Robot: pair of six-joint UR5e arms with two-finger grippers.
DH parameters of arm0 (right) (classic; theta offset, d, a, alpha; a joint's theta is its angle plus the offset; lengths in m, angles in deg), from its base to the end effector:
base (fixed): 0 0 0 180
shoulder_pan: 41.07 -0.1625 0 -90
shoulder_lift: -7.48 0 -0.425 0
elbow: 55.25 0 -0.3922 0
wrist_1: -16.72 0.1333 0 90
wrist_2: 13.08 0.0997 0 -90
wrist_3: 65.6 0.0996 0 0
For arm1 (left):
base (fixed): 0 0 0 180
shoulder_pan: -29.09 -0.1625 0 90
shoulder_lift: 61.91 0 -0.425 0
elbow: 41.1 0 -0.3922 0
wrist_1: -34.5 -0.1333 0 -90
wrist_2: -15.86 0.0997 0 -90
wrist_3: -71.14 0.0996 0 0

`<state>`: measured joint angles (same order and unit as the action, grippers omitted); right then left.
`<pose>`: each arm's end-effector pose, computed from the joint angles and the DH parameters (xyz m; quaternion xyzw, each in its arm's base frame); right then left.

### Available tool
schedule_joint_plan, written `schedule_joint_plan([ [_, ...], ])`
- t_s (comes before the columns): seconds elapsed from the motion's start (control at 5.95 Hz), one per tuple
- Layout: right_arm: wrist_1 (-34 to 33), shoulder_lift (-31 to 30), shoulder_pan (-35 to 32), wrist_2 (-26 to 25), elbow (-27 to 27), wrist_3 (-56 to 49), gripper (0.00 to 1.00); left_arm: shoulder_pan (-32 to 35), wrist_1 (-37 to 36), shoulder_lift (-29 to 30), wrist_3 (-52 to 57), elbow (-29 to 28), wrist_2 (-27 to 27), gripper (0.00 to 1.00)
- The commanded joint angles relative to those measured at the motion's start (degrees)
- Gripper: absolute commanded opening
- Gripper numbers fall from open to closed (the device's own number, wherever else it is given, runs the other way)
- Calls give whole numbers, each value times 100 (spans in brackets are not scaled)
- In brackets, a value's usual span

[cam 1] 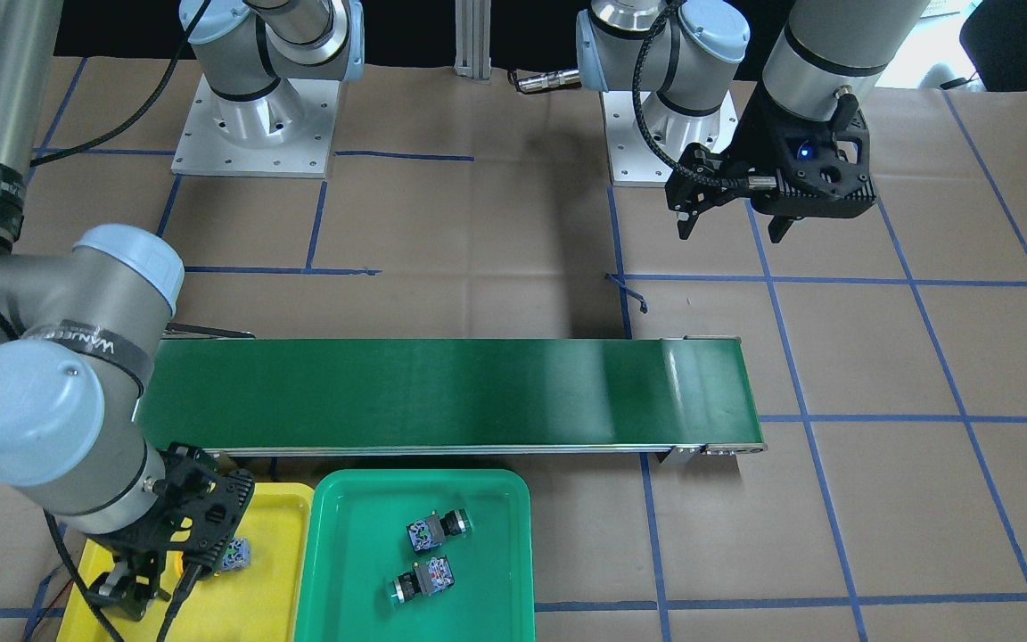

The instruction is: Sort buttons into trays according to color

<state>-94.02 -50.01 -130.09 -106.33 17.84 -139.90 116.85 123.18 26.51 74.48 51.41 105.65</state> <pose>0.1154 -0.7165 0.3253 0.5952 -0.8018 0.0182 0.0498 -0.1148 -0.4857 0.4821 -0.0096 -0.9999 0.0035 0.0017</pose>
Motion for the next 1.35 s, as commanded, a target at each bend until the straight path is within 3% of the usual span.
schedule_joint_plan([
  [0.0, 448, -1275, -19, 8, 1129, 1265, 100, 5, 0, 0, 0, -5, -31, 98],
  [0.17, 421, -2048, -10, 26, 1816, 2279, 100, 5, 0, 0, 0, 4, -31, 98],
  [0.34, 395, -2604, -10, 26, 2118, 3724, 100, 5, 0, 0, 0, -5, -31, 98],
  [0.84, 578, -2811, -19, 17, 1729, 6066, 100, 5, 0, 9, 0, -5, -31, 98],
  [1.18, 1883, -2942, -28, 655, 1324, 6635, 100, -12, 0, 9, 0, -5, -13, 98],
])
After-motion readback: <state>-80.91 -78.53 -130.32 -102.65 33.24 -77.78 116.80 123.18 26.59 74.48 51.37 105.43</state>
